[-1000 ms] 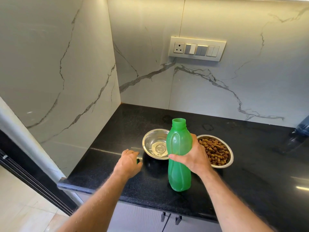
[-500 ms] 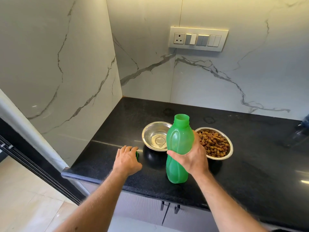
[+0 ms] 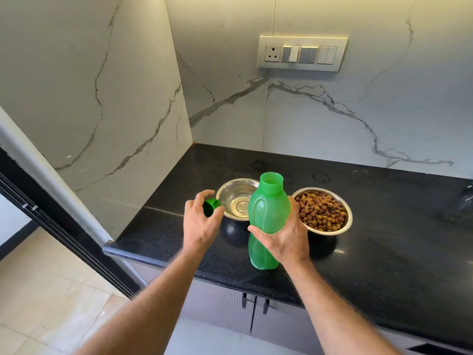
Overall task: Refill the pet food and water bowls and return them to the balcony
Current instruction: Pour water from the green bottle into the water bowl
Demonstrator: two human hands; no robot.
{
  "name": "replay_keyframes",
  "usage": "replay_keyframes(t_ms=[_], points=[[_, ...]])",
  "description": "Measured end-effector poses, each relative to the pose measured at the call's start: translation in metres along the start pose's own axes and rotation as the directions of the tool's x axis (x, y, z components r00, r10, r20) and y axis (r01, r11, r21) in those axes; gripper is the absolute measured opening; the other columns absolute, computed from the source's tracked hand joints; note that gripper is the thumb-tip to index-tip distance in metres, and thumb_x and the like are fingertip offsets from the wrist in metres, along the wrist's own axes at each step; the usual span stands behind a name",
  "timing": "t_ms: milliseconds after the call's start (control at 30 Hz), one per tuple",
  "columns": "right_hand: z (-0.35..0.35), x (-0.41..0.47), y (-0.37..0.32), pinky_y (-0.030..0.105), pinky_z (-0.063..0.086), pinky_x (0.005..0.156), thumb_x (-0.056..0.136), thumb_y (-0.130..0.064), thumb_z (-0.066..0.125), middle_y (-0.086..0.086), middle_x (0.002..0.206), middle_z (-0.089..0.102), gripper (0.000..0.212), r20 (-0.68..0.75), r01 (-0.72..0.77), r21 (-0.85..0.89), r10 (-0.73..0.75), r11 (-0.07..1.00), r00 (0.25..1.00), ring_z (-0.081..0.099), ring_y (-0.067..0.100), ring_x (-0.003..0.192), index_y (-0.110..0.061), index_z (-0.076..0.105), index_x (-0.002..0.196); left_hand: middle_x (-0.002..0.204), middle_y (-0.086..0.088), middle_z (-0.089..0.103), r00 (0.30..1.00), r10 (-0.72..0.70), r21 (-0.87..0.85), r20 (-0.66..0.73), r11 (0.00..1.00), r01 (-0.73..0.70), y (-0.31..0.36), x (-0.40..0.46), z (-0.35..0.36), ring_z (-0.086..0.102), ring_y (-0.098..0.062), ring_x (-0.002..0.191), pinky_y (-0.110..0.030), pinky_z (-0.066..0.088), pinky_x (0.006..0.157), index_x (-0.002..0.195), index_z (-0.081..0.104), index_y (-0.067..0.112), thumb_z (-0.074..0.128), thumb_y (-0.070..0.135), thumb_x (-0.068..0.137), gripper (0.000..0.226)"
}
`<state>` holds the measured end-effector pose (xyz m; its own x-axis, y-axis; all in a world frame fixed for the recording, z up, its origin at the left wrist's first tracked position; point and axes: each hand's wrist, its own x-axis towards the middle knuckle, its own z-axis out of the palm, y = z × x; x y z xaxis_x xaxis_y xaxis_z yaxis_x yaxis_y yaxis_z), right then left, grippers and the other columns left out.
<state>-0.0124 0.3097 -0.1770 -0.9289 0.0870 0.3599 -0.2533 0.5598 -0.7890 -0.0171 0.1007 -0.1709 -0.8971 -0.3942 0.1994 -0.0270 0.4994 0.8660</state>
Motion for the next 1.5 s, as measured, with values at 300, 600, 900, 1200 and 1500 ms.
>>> replay_keyframes(t_ms=[300,600,900,1200,1500], points=[[0.004,-0.003,-0.012,0.040,0.054,0.094,0.052,-0.068,0.084,-0.009,0.121,0.062,0.110,0.010,-0.139,-0.036,0.139,0.990,0.990,0.065,0.025,0.116,-0.034,0.030,0.142,0.083,0.011,0.063,0.996,0.083,-0.565,0.043,0.824,-0.045,0.097,0.009,0.005,0.063,-0.012,0.077,-0.049,0.057,0.083,0.094,0.054,0.028,0.077,0.040,0.071,0.034],[0.006,-0.012,-0.031,0.044,0.053,0.102,0.054,-0.063,0.090,-0.004,0.131,0.061,0.117,0.072,-0.182,-0.130,0.193,0.975,0.979,0.062,0.022,0.121,-0.036,0.022,0.145,0.101,0.010,0.055,0.933,0.341,-0.200,0.119,0.928,-0.314,0.121,-0.003,-0.004,0.058,-0.002,0.089,-0.013,0.050,0.073,0.099,0.054,0.028,0.089,0.042,0.068,0.049],[0.003,-0.021,-0.035,0.041,0.054,0.100,0.052,-0.063,0.088,-0.005,0.126,0.063,0.120,0.066,-0.230,-0.150,0.241,0.962,0.968,0.064,0.019,0.116,-0.038,0.018,0.146,0.113,0.009,0.062,0.871,0.302,-0.210,0.388,0.949,-0.235,0.111,0.008,-0.012,0.063,-0.007,0.098,-0.025,0.054,0.089,0.126,0.057,0.025,0.091,0.033,0.067,0.068],[-0.003,-0.019,-0.018,0.037,0.056,0.092,0.050,-0.069,0.085,-0.010,0.117,0.062,0.117,0.135,-0.210,-0.140,0.229,0.967,0.964,0.065,0.016,0.108,-0.042,0.019,0.142,0.122,0.002,0.040,0.793,0.381,-0.083,0.475,0.917,-0.391,0.113,0.007,0.002,0.051,-0.011,0.106,-0.021,0.050,0.089,0.130,0.056,0.022,0.086,0.057,0.064,0.081],[-0.008,-0.013,-0.004,0.025,0.052,0.088,0.054,-0.062,0.089,-0.016,0.115,0.060,0.114,0.170,-0.142,-0.082,0.154,0.986,0.973,0.063,0.009,0.103,-0.036,0.022,0.143,0.117,0.009,0.050,0.811,0.381,-0.132,0.444,0.923,-0.362,0.114,-0.006,0.012,0.056,-0.005,0.095,-0.003,0.042,0.070,0.131,0.048,0.032,0.075,0.039,0.065,0.071]])
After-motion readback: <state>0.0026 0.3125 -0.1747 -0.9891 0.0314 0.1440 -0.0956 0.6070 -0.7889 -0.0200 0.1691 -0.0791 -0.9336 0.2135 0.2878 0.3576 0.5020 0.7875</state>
